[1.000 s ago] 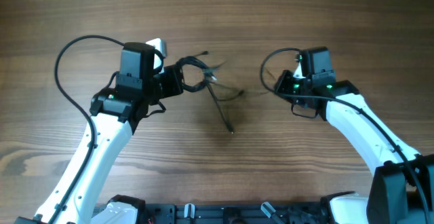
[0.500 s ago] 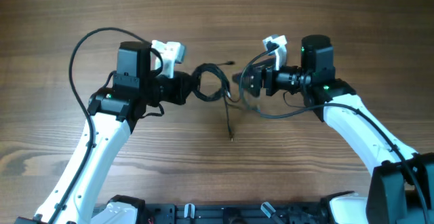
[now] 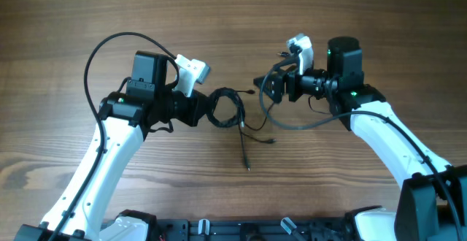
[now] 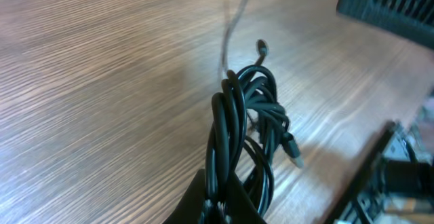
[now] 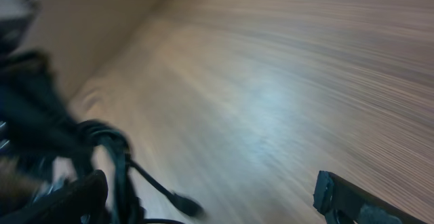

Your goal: Untangle cables

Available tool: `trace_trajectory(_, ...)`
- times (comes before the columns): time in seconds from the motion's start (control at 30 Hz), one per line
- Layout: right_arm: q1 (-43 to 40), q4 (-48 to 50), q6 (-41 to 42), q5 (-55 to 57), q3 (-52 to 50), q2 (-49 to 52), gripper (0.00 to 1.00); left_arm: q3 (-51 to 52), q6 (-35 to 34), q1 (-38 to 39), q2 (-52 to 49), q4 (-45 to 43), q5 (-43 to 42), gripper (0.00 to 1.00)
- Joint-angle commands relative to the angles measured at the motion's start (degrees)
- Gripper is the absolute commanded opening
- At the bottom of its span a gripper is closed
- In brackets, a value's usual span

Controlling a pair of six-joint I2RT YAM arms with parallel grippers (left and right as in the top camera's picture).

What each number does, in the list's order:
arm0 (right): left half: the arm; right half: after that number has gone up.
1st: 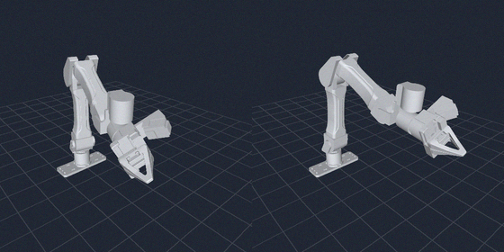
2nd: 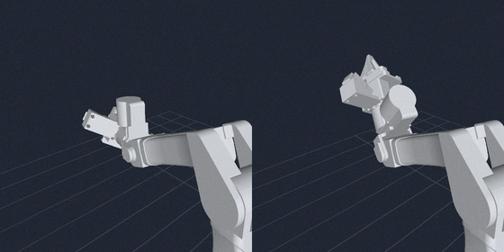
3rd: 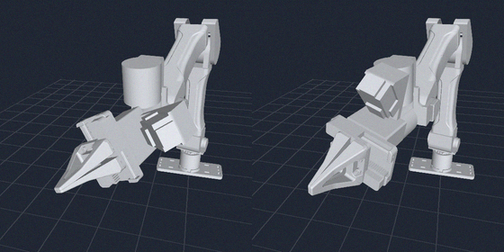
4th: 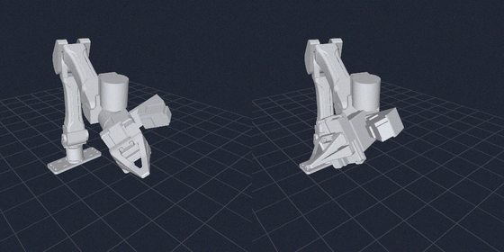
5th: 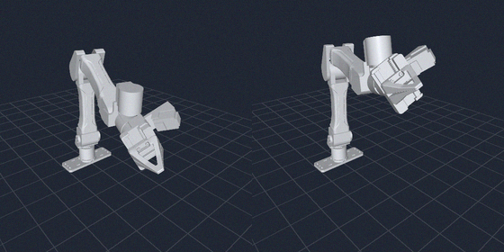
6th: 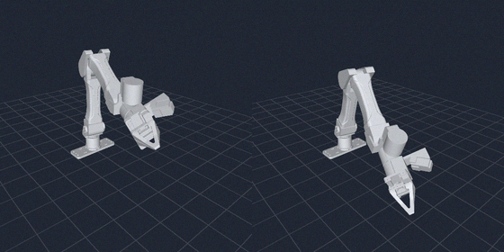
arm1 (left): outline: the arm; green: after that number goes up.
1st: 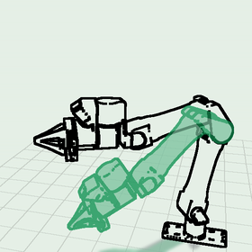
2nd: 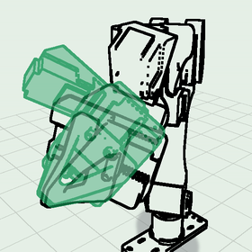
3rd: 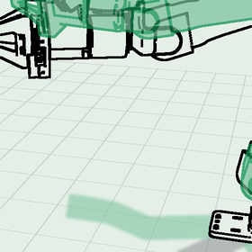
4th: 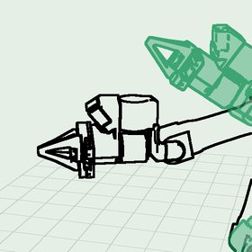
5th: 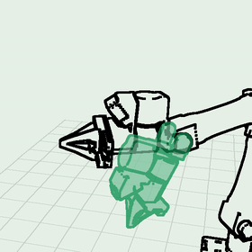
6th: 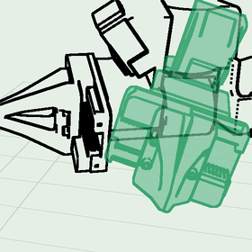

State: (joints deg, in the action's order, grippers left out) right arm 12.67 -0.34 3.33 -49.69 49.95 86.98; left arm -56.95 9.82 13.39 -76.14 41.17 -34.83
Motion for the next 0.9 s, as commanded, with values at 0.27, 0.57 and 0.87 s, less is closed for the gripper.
trace_trajectory(0.27,10.95,-13.11,-15.34,-1.33,0.17,-0.15,0.49,-0.17,6.29,2.47,-0.15,0.39,-5.64,0.04)
trace_trajectory(0.57,10.91,3.82,37.73,18.78,0.17,-0.2,0.04,-0.17,-4.79,1.44,-0.17,-3.23,-5.6,1.0)
trace_trajectory(0.87,13.25,4.22,46.42,17.68,0.17,-0.2,0.04,-0.15,-48.17,2.51,-2.62,-16.72,11.13,0.81)
